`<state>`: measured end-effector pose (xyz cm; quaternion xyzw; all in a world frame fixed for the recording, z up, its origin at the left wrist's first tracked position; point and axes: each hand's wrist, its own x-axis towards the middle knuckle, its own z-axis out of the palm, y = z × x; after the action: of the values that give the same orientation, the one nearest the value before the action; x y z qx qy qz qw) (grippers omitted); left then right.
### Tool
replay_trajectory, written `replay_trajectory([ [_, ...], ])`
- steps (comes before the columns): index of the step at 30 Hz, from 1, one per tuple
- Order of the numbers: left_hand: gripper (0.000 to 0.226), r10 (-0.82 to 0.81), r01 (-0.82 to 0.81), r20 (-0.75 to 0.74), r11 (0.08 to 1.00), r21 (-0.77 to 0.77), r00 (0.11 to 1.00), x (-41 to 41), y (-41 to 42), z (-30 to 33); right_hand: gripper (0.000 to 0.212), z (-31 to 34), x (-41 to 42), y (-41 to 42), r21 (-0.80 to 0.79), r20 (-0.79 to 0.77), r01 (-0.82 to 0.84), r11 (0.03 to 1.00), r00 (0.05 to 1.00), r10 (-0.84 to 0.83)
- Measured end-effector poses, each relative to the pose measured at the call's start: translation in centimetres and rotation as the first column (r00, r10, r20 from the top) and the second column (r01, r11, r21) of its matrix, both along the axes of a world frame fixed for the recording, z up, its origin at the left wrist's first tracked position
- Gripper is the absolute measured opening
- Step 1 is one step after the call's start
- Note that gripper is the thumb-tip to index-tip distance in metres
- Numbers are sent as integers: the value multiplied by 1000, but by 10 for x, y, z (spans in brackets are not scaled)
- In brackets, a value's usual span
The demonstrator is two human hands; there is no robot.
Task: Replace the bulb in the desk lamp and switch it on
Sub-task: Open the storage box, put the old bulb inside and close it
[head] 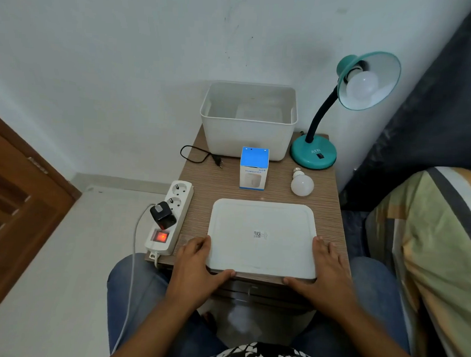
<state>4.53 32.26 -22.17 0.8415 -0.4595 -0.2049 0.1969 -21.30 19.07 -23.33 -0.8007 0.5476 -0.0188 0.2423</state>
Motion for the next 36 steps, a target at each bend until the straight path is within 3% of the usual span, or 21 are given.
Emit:
replay_trajectory([
  [6, 96, -8, 8, -14, 1000, -5, 1000, 2, -2, 0, 117, 6, -1, -5, 38, 47, 7, 999, 999, -9],
  [12, 80, 12, -15, -31, 996, -89, 999, 15, -26, 22, 95, 27, 8, -41, 91, 254, 225, 970, 937, -241],
  [15, 65, 23, -28, -28, 983, -182, 999, 28, -57, 44, 94, 35, 21, -67, 72, 254, 237, 969, 935, -247],
  [19, 70, 68, -81, -59, 963, -258, 996, 52, -107, 76, 86, 45, 44, -99, 47, 306, 226, 973, 924, -230],
  [23, 52, 59, -66, -32, 917, -394, 998, 83, -159, 101, 75, 52, 70, -127, 26, 305, 227, 974, 926, -224],
  [30, 101, 52, -76, -89, 955, -288, 995, 129, -234, 115, 73, 42, 83, -151, 101, 282, 175, 979, 939, -197],
  [34, 99, 51, -78, -112, 965, -251, 992, 143, -251, 112, 62, 41, 83, -153, 89, 265, 192, 977, 941, -209],
  [36, 80, 63, -94, -120, 959, -269, 991, 147, -254, 110, 59, 45, 82, -152, 82, 275, 204, 975, 936, -219],
])
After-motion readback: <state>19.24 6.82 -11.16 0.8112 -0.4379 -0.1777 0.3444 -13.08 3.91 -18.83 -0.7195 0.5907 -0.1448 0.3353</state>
